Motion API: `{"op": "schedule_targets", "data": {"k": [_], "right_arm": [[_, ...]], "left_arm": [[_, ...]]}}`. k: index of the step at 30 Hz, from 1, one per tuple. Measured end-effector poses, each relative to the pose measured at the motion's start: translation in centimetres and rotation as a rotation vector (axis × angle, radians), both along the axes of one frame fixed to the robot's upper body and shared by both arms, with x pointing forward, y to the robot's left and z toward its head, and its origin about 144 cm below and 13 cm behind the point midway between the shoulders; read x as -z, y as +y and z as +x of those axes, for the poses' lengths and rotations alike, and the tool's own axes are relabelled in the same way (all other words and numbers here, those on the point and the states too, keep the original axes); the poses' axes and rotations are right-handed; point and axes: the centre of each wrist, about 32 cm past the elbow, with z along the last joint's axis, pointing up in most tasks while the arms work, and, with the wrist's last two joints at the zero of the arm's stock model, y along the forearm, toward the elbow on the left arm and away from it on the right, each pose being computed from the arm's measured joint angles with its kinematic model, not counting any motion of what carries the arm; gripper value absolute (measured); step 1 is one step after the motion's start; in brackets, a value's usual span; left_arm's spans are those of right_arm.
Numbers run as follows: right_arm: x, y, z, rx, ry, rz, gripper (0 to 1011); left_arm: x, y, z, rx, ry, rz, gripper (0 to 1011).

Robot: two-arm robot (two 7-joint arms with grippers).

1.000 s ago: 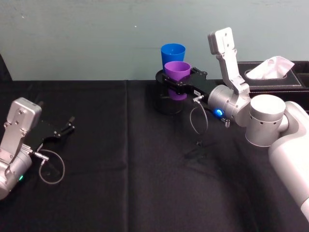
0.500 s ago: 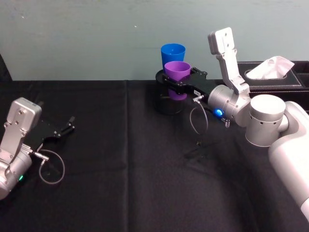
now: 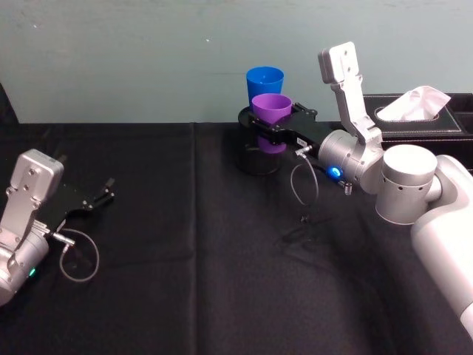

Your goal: Pick up one cup with a gripper and tap it against the other cup.

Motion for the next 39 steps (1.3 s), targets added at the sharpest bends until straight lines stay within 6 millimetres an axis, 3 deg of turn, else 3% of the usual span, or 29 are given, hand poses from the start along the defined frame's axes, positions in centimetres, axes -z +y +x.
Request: {"op": "schedule_targets", "data": {"k": [39], "right_arm": [[0.00, 0.00, 0.00, 0.000, 0.000, 0.000, 734]], "left_arm": [[0.00, 0.00, 0.00, 0.000, 0.000, 0.000, 1000]]}}
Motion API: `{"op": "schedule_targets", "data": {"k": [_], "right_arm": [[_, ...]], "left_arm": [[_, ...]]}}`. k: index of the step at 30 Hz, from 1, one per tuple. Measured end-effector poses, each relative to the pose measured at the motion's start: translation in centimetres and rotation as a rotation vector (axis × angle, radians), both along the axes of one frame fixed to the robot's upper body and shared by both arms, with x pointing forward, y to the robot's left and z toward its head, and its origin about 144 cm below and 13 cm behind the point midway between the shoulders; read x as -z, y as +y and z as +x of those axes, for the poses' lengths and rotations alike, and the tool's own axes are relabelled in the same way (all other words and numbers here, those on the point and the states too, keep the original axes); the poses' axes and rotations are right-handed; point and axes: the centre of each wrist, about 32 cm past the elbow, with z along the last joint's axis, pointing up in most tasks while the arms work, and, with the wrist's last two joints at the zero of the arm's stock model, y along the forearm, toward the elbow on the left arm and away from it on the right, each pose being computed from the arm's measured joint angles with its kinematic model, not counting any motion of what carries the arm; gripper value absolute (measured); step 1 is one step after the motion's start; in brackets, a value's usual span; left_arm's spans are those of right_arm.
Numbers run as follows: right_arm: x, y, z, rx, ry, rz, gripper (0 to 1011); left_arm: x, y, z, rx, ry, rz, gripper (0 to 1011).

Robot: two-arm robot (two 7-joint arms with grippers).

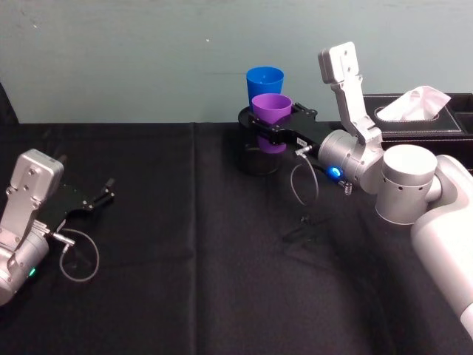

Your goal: Pick up one cup with a gripper and tap it against the other cup.

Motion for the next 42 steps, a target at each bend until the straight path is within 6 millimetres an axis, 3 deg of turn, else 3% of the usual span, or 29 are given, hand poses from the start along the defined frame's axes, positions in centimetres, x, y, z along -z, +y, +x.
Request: {"op": "schedule_targets", "data": {"k": [42], "right_arm": [[0.00, 0.00, 0.00, 0.000, 0.000, 0.000, 735]], "left_arm": [[0.00, 0.00, 0.00, 0.000, 0.000, 0.000, 1000]]}}
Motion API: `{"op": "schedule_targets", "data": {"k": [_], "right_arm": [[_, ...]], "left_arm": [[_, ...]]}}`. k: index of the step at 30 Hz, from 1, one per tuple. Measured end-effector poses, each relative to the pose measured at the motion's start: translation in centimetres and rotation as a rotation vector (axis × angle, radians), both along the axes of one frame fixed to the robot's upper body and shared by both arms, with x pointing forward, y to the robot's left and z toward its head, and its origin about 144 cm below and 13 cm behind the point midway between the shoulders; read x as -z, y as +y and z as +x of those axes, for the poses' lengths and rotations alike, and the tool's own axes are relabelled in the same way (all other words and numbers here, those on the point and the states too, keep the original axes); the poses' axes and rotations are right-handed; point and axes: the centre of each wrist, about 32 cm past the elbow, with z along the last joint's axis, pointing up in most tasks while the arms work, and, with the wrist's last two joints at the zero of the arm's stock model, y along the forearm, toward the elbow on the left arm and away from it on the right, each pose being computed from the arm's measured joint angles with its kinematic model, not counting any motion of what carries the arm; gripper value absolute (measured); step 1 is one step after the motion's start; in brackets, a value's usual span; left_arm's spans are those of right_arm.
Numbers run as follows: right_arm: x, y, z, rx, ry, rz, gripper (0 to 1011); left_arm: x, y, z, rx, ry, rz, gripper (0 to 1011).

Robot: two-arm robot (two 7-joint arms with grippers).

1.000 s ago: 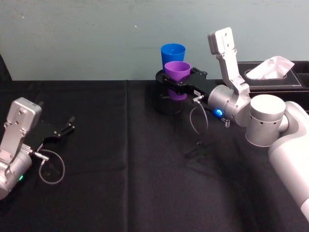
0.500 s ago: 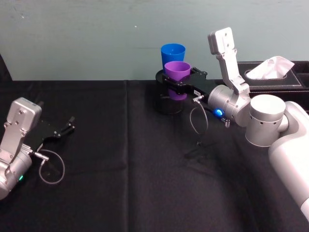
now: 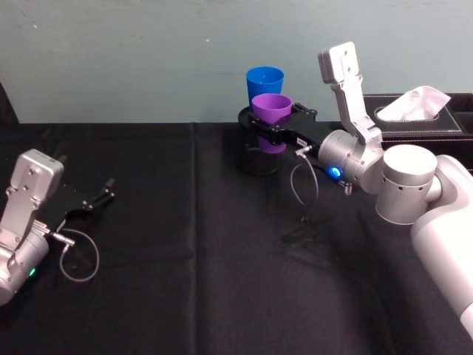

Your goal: Pick up one cup with a gripper and tap it against the other cup.

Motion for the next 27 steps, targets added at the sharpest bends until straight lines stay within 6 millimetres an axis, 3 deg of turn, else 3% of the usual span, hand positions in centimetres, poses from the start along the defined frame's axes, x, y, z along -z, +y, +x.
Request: {"op": "schedule_targets", "data": {"k": [27], "right_arm": [[0.00, 0.00, 0.00, 0.000, 0.000, 0.000, 734]], "left_arm": [[0.00, 0.00, 0.00, 0.000, 0.000, 0.000, 1000]]}}
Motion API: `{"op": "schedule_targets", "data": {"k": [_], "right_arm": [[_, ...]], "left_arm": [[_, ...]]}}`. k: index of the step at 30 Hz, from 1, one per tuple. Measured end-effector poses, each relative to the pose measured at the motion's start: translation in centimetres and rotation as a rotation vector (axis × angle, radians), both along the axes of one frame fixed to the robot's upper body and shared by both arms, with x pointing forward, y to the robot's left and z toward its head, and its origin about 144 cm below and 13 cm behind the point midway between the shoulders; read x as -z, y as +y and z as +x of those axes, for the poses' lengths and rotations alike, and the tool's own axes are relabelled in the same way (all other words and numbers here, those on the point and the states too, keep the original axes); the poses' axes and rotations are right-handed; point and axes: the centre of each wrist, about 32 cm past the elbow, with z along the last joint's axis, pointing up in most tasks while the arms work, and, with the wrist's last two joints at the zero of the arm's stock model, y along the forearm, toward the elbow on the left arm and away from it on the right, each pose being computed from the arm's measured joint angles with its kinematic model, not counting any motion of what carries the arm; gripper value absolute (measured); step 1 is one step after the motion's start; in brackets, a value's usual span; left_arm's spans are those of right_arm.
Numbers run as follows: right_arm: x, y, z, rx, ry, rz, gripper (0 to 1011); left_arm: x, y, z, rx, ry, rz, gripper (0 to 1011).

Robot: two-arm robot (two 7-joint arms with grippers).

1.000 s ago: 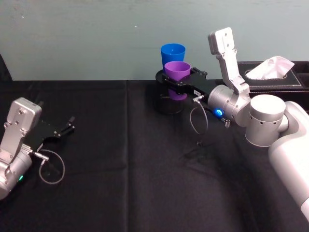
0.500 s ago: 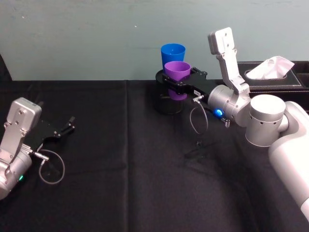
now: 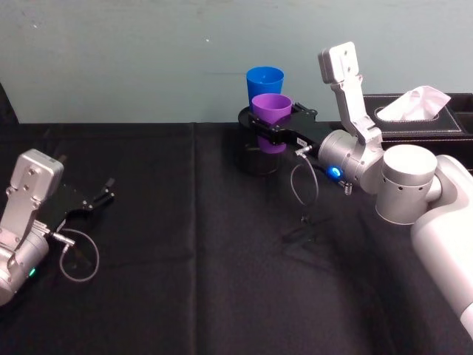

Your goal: Pick up one cup with a gripper and tap it against the other cup.

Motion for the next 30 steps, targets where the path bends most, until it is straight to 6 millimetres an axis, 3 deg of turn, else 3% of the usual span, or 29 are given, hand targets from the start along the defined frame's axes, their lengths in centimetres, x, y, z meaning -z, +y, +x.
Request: {"op": "schedule_targets", "data": {"k": [9, 23, 30], "right_arm": [[0.2, -0.2, -1.0, -0.007, -0.018, 0.007, 735], [2.2, -1.3, -8.1, -0.028, -0.112, 0.029, 735], [3.5, -1.4, -10.7, -0.033, -0.169, 0.027, 735]], "left_arm": [[0.0, 0.0, 0.0, 0.000, 0.000, 0.000, 1000], [0.0, 0.0, 0.0, 0.000, 0.000, 0.000, 1000], [0.0, 0.0, 0.0, 0.000, 0.000, 0.000, 1000]]}}
